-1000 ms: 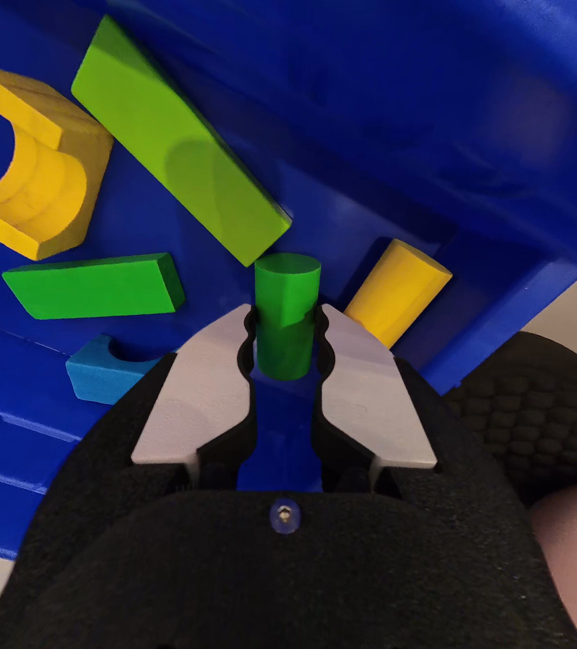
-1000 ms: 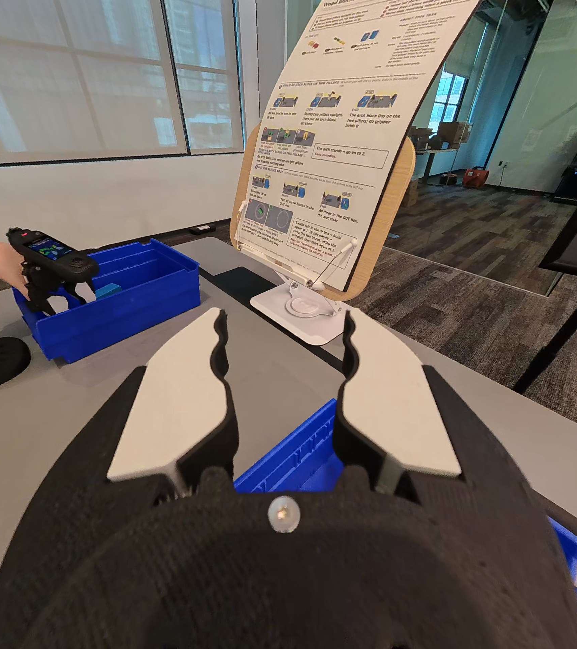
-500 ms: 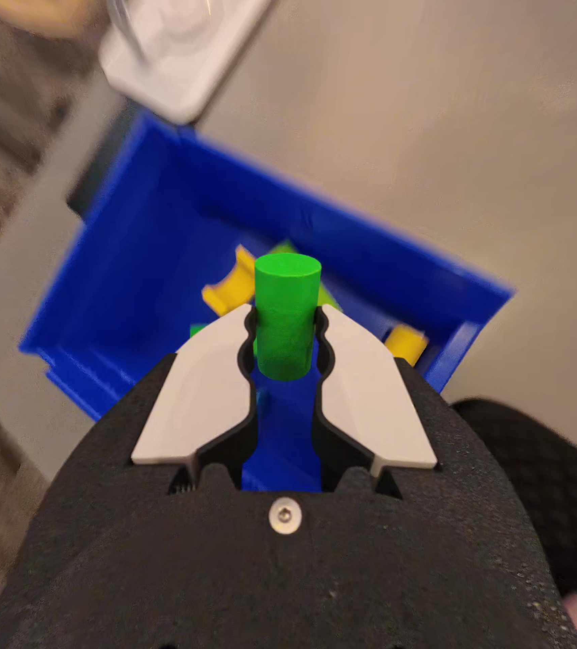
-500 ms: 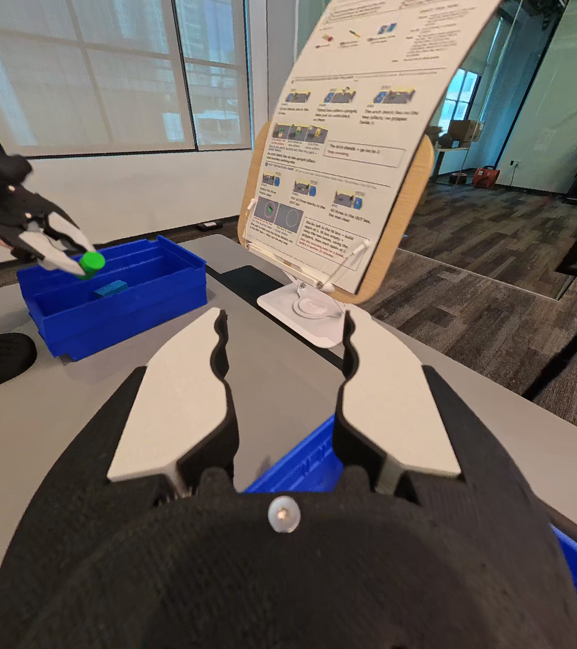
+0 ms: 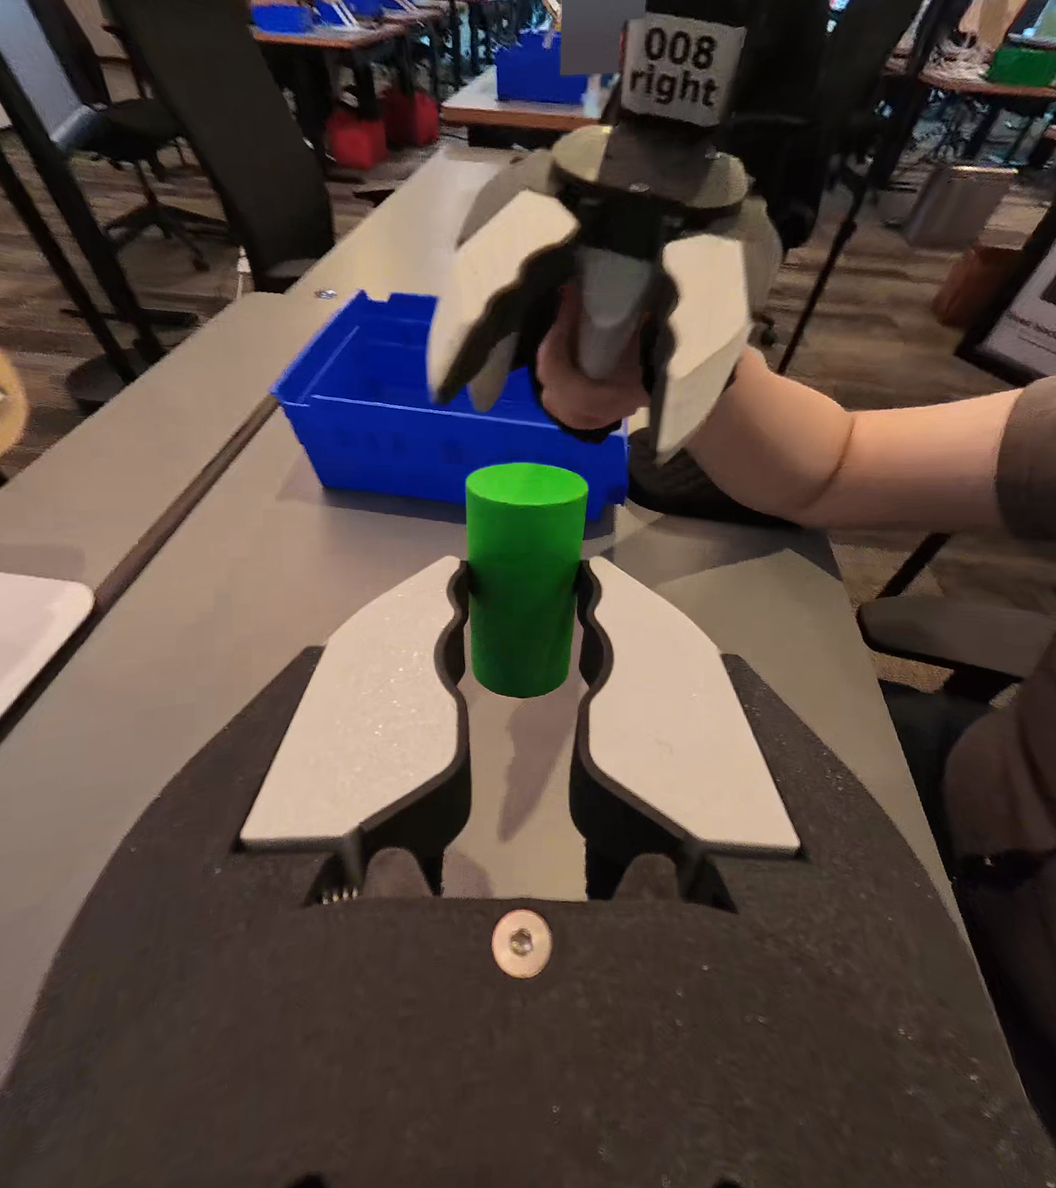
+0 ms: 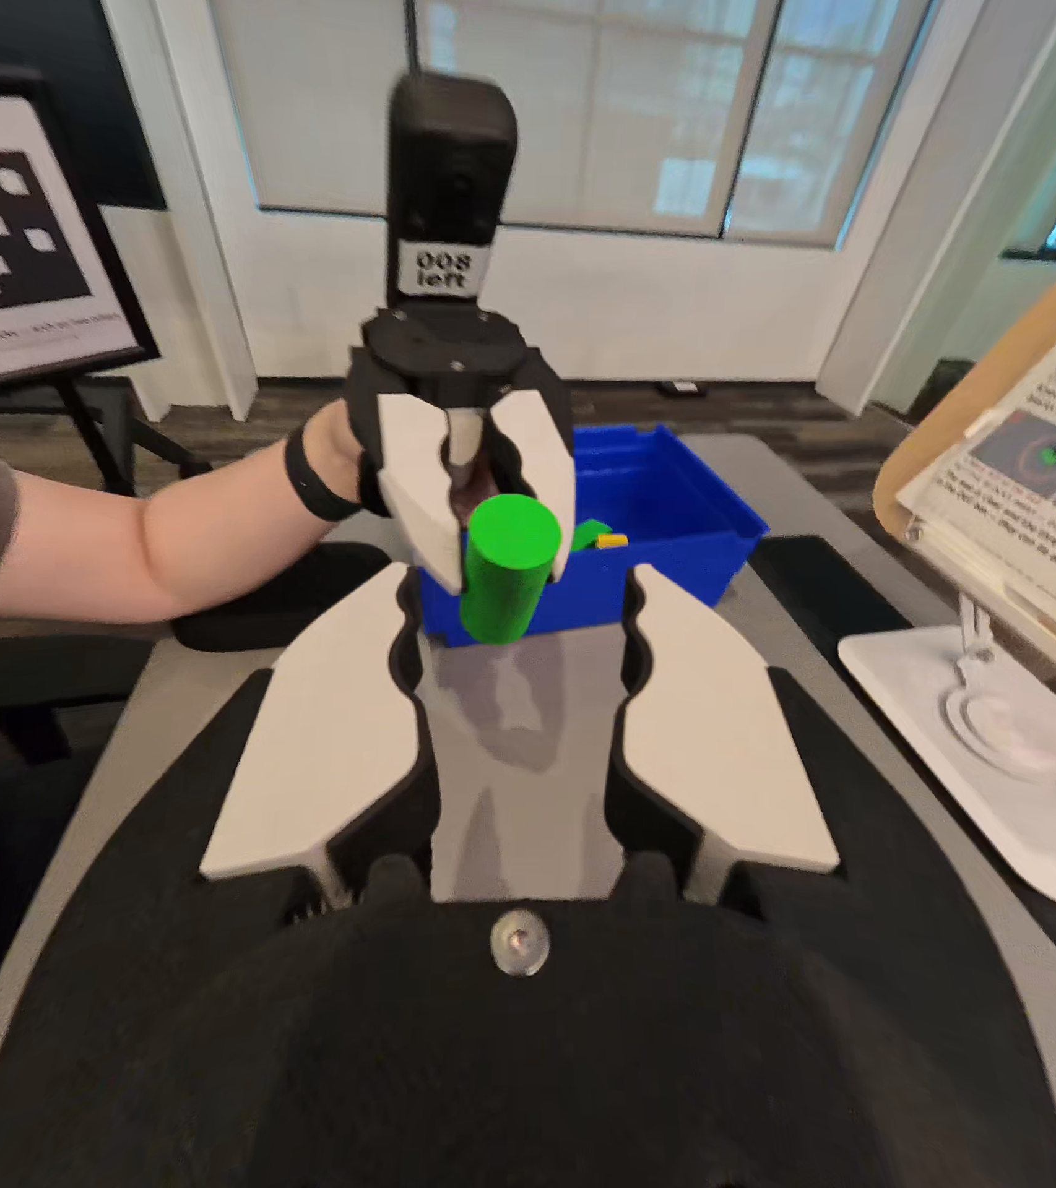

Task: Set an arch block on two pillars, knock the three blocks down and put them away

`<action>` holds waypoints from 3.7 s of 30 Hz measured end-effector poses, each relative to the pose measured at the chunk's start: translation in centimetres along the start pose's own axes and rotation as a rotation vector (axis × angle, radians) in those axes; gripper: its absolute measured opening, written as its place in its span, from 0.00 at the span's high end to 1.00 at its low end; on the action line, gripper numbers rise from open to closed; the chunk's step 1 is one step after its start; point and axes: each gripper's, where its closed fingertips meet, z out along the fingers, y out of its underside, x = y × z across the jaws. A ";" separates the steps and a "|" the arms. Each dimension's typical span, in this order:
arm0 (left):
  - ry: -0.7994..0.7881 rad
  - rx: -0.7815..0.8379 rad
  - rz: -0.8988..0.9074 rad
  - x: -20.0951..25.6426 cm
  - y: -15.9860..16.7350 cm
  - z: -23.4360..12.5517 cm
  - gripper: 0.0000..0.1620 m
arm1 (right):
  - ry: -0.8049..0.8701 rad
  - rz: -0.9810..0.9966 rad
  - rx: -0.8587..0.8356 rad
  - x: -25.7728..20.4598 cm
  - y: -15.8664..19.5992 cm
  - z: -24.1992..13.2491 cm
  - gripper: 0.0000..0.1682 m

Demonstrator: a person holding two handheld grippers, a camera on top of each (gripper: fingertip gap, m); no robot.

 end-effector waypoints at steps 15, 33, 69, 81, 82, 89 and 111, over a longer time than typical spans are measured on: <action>-0.343 -0.539 0.003 -5.5 8.7 -7.0 0.71 | 0.401 0.157 -0.376 8.9 11.3 0.8 0.81; -0.158 -1.111 -0.315 -4.2 23.5 -14.0 0.74 | 0.438 0.219 -0.440 10.6 19.6 5.1 0.80; -0.411 -1.172 -0.187 -8.6 24.4 -17.8 0.79 | 0.379 0.283 -0.299 10.8 16.0 3.3 0.74; -0.240 -0.160 0.212 -3.1 2.1 -8.0 0.79 | 0.058 -0.073 -0.034 1.1 5.8 5.1 0.72; -0.185 -0.115 0.201 -2.1 1.2 -7.0 0.79 | 0.019 -0.074 -0.019 0.0 5.3 5.3 0.71; -0.086 -0.178 0.260 0.3 1.9 -2.3 0.79 | 0.010 -0.133 -0.025 -2.1 4.4 5.8 0.70; -0.165 -0.174 0.160 -2.0 2.2 -2.9 0.65 | 0.523 0.149 -0.154 9.9 11.6 0.5 0.81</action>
